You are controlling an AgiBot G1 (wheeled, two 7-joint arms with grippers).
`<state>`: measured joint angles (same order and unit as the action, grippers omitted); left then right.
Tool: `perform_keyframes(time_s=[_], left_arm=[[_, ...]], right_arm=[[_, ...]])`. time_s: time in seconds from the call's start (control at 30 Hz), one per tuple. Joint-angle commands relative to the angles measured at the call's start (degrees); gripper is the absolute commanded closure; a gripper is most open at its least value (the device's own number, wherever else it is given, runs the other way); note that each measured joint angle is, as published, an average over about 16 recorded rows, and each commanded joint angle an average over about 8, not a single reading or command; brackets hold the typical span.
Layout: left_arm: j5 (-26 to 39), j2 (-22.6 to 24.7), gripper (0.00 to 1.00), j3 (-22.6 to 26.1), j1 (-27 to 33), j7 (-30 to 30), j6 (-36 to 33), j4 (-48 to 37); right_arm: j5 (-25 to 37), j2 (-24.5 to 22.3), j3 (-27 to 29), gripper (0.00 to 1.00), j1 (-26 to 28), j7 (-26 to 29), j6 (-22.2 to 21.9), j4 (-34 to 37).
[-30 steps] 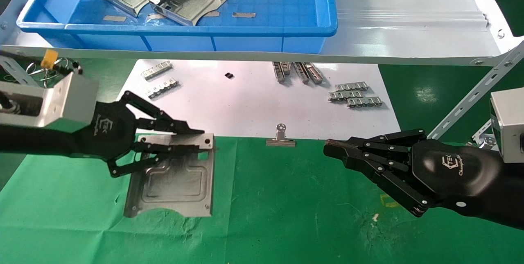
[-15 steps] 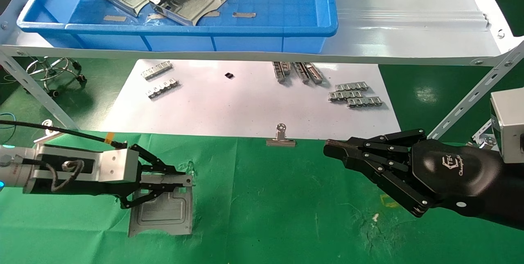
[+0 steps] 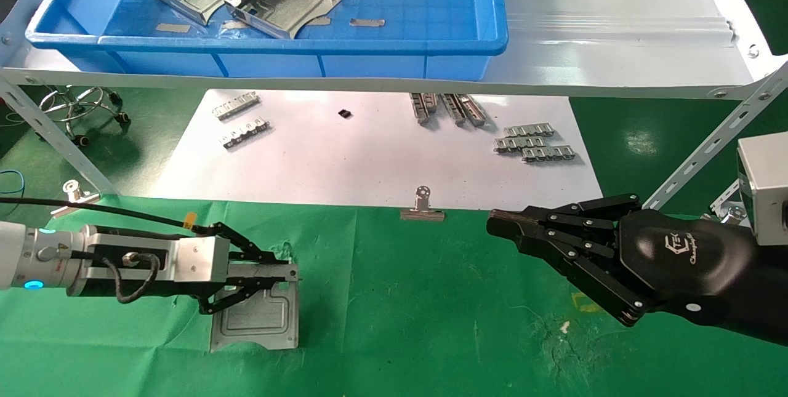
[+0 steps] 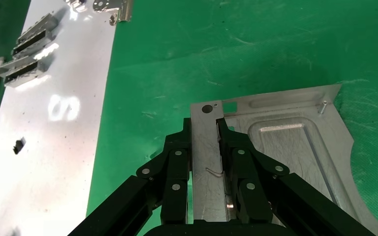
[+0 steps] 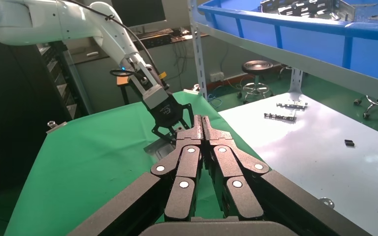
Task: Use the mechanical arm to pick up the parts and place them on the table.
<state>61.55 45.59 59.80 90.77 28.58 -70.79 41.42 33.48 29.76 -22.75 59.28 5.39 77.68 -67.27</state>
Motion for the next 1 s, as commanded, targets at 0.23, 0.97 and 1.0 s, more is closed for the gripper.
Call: perform_keyframes(time_s=[0.23, 0.97, 1.0], left_arm=[[0.71, 0.02, 0.00, 0.13, -0.35, 1.42, 0.88, -0.13], [-4.05, -6.36, 0.00, -1.86, 0.46, -9.63, -5.47, 8.01], [-4.27, -6.44, 0.00, -2.35, 0.12, -10.16, -5.60, 8.32]], right_arm=[[0.00, 0.00, 0.00, 1.00, 0.00, 0.00, 0.00, 0.00], [0.00, 0.00, 0.00, 0.45, 0.00, 0.00, 0.00, 0.00], [0.00, 0.00, 0.00, 0.32, 0.00, 0.00, 0.00, 0.00]])
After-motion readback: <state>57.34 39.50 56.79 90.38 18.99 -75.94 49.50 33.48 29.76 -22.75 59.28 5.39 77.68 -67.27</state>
